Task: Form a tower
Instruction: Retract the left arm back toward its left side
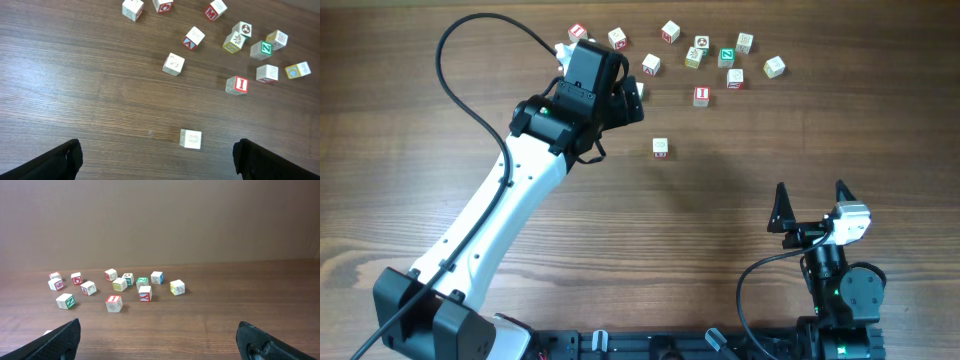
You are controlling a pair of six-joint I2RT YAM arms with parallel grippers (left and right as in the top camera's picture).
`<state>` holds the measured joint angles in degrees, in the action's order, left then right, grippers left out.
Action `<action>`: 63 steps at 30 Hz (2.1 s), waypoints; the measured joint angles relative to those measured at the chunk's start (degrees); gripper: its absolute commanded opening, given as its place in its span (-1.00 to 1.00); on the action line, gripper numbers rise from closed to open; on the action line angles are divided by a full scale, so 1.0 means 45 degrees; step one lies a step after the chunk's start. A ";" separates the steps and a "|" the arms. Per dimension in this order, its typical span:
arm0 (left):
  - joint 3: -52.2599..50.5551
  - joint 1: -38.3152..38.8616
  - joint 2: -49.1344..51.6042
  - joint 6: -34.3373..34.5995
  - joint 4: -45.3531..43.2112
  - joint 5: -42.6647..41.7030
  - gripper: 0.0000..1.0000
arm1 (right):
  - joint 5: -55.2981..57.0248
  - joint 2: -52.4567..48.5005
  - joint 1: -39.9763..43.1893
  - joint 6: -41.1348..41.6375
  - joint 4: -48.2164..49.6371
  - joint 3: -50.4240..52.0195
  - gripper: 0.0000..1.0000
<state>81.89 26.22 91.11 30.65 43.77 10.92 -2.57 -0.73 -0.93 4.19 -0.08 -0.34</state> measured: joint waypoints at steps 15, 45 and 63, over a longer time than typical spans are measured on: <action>0.0000 0.0000 -0.0087 -0.0097 0.0457 0.0097 1.00 | 0.0000 0.0000 0.0000 0.0000 0.0000 0.0000 1.00; 0.0010 -0.0010 -0.3225 -0.0296 0.4002 0.0947 1.00 | 0.0000 0.0000 0.0000 0.0000 0.0000 0.0000 0.99; 0.0131 -0.0010 -0.9029 -0.0335 1.0681 0.1836 1.00 | 0.0000 0.0000 0.0000 0.0000 0.0000 0.0000 0.99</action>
<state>82.48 26.17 50.48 29.15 91.83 19.18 -2.57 -0.73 -0.93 4.19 -0.08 -0.34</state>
